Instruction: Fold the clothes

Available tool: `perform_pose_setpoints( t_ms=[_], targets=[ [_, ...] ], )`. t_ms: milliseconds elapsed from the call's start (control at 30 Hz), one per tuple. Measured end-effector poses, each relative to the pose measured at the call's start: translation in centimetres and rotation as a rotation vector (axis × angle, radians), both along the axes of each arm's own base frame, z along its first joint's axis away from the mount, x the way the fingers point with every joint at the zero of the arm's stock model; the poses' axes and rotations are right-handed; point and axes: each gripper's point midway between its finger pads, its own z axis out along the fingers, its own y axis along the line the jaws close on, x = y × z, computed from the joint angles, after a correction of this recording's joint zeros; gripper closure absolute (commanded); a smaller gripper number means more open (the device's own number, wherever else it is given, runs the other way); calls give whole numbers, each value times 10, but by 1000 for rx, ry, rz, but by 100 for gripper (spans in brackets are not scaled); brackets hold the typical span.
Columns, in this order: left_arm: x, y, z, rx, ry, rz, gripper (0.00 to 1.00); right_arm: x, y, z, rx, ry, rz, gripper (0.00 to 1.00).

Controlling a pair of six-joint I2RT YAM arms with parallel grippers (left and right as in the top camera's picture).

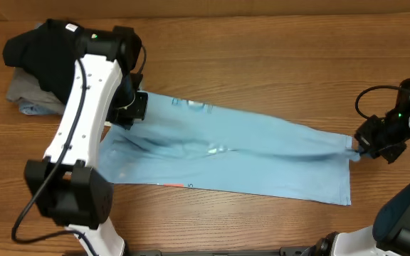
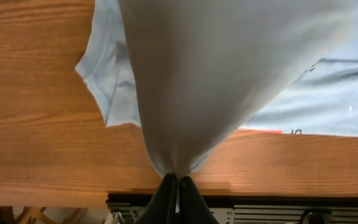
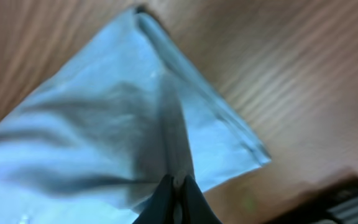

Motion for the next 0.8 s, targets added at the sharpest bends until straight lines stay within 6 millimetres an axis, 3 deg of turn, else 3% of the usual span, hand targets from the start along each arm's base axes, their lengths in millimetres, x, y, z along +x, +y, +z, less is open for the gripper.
perform_pose_setpoints(
  t_ms=[133,167,200,233,300,367,633,700,800],
  targets=[
    [-9,2,-4,10,21,-1,96,-11,-8,-5,-53,54,-9,89],
    [-11,3,-7,13,33,-1,96,-15,-9,-9,-62,67,-11,80],
    [-14,4,-10,16,48,-1,94,-17,-9,-11,-66,77,-11,63],
    [-17,4,-13,19,60,-2,85,-20,-9,-14,-70,88,-9,43],
    [-19,5,-16,25,73,2,72,-24,-9,-18,-77,105,-19,22],
    [-20,6,-17,29,77,-2,61,-26,-10,-20,-81,111,-17,18],
    [-11,6,-20,30,38,-3,54,-4,-26,-24,-121,9,-50,17],
    [-8,6,-21,28,26,-3,53,-2,-33,-27,-122,-10,-69,9],
    [-1,5,-22,24,-2,-2,50,-3,-35,-39,-80,-28,-55,7]
  ],
)
